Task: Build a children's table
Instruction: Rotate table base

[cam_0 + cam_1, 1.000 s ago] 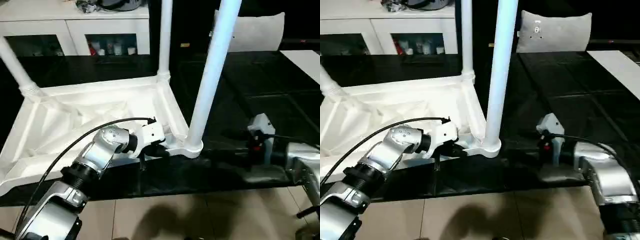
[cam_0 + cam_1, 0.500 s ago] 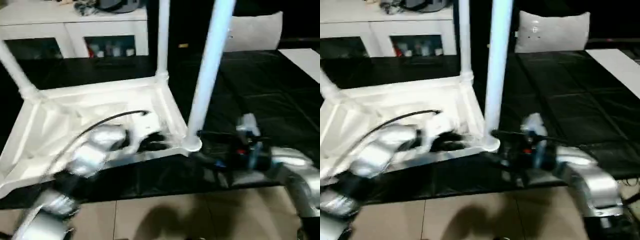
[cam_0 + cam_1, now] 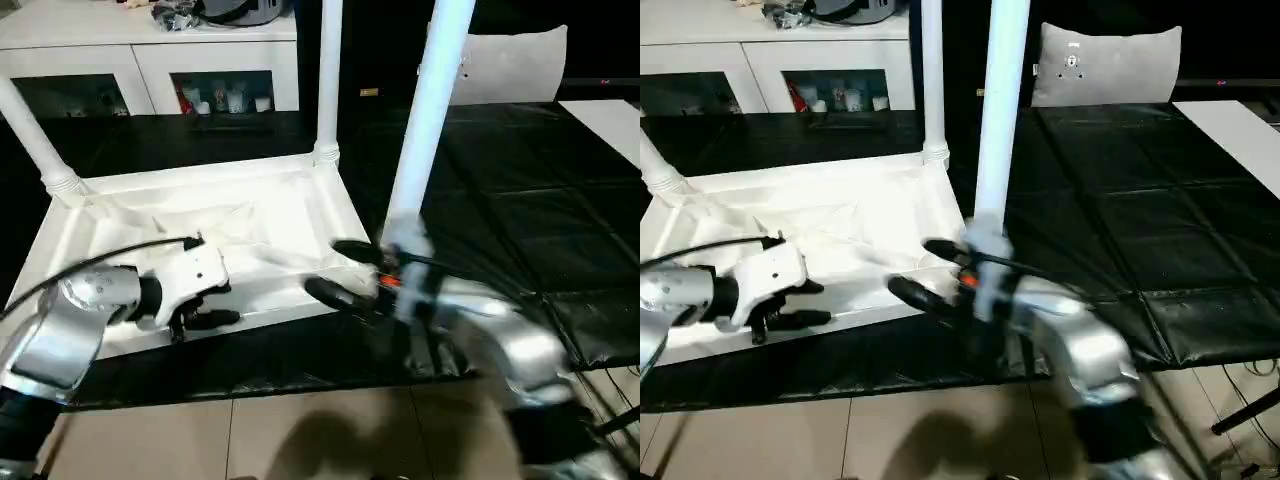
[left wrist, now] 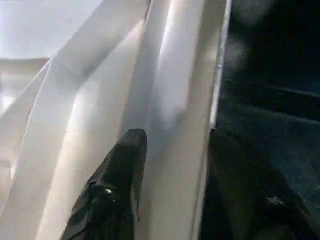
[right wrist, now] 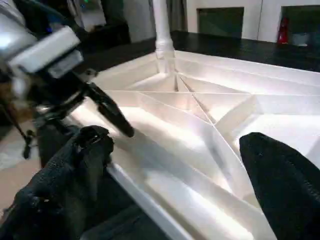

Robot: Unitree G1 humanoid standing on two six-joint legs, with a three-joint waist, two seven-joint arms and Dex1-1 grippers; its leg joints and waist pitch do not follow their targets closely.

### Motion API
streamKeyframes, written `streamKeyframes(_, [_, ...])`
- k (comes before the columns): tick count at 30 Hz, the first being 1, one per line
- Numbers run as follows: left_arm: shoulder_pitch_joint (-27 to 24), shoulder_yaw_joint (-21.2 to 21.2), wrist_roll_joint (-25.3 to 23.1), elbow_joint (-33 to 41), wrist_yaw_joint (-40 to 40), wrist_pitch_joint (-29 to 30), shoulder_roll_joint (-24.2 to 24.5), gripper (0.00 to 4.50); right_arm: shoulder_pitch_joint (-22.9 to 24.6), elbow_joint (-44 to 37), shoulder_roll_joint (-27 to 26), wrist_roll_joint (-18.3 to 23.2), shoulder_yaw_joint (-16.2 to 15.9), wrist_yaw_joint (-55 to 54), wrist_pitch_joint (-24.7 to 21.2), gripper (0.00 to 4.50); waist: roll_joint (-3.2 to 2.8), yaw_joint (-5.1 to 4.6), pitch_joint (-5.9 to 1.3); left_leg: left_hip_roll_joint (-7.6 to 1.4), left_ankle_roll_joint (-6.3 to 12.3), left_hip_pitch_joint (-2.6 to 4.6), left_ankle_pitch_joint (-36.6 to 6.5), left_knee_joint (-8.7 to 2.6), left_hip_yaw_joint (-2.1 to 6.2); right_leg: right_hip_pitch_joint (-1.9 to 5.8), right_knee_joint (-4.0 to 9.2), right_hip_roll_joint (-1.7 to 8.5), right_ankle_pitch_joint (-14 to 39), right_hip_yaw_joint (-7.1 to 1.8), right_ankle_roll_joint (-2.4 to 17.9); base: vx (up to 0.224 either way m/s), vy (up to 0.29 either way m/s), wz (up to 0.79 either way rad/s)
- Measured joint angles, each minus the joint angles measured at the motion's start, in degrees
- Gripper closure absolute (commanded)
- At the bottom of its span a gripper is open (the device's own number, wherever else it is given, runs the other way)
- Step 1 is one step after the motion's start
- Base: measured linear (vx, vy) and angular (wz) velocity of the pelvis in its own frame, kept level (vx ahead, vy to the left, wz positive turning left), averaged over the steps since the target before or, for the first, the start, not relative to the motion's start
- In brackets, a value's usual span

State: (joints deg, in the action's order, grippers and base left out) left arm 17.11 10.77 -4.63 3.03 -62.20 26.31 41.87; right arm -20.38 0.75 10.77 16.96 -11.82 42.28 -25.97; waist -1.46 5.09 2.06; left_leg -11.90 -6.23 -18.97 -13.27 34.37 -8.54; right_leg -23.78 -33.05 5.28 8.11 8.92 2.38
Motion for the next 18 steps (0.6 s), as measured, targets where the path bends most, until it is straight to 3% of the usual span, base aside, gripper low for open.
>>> streamKeyframes(6, [-1.9,1.4,-0.8,1.8,1.6,1.8,0.1,2.08,-1.6,3.9,-3.5,-3.1,-0.3,-7.7,-0.3,0.00,0.02,-0.14,0.01,0.03,-0.10,0.06,0.1,0.00,-0.01,0.03,-0.06,-0.01,0.0,-0.07,0.0,0.000,0.000,0.00])
streamKeyframes(10, [-2.0,2.4,-2.1,1.9,3.2,1.8,0.1,2.08,-2.8,8.2,-5.7,-4.3,1.8,-14.0,0.2,0.00,0.02,-0.13,0.01,0.03,-0.21,0.12,0.1,-0.01,0.01,0.10,-0.07,-0.03,0.0,-0.09,0.0,0.000,0.000,0.00])
streamKeyframes(18, [-0.8,4.4,-5.3,-2.4,9.2,-5.5,-2.6,2.08,-6.9,18.4,-8.4,-1.4,13.8,-25.7,3.1,0.00,0.00,-0.05,0.02,0.07,-0.24,0.03,0.2,-0.02,0.04,0.13,-0.08,-0.04,0.0,-0.20,0.0,0.000,0.000,0.00])
